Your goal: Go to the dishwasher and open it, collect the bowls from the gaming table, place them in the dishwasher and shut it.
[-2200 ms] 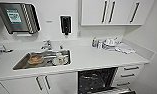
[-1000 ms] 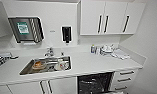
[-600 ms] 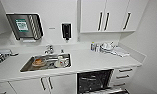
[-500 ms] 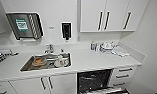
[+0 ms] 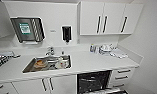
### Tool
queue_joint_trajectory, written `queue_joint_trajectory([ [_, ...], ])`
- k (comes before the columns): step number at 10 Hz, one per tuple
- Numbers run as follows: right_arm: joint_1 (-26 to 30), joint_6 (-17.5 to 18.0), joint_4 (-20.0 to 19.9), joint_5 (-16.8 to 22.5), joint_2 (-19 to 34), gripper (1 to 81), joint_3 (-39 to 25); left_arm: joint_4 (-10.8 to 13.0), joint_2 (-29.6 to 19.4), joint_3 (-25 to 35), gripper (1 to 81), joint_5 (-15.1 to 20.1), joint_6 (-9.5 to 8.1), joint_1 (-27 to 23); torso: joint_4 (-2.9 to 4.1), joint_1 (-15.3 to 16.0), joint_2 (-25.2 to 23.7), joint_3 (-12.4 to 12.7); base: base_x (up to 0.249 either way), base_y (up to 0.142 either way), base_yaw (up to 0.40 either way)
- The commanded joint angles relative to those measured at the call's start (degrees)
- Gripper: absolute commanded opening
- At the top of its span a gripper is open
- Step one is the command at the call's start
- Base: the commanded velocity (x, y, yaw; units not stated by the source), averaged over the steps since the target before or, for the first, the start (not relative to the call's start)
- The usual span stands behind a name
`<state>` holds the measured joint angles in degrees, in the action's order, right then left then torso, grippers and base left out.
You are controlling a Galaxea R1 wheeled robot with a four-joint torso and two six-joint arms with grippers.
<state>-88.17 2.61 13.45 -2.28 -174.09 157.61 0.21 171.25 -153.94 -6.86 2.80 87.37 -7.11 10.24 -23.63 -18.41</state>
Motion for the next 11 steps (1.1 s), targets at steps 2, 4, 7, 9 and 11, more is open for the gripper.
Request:
queue_joint_trajectory([
  [2, 2.08, -0.15, -0.70, 3.16, 0.21, 81.1, -0.12, -0.12, -0.12, -0.04, 81.1, 3.17, 0.10, -1.72, 0.00, -4.94, 7.63, 5.53, 0.000, 0.000, 0.000],
  [4, 2.16, -0.32, -0.70, 3.16, 0.12, 81.1, -0.12, -0.12, -0.12, -0.04, 81.1, 3.17, 0.10, -1.80, 0.00, -7.74, 11.87, 8.21, 0.000, 0.000, 0.000],
  [7, 2.17, -0.24, -0.70, 3.16, 0.12, 81.1, 0.14, -0.21, 0.05, -0.04, 81.1, 3.17, 0.36, -1.80, 0.00, -10.24, 17.40, 6.49, 0.000, 0.000, 0.000],
  [9, 2.25, -0.24, -0.70, 3.16, 0.12, 81.1, 0.14, -0.21, 0.23, -0.04, 81.1, 3.26, 0.54, -1.80, 0.00, -10.24, 21.40, 6.69, 0.000, 0.000, 0.000],
  [11, 2.25, -0.15, -0.70, 2.98, 0.12, 81.1, 0.14, -0.21, 0.23, -0.04, 81.1, 3.78, 0.62, -1.72, 0.00, -9.38, 19.91, 6.66, 0.000, 0.000, 0.000],
])
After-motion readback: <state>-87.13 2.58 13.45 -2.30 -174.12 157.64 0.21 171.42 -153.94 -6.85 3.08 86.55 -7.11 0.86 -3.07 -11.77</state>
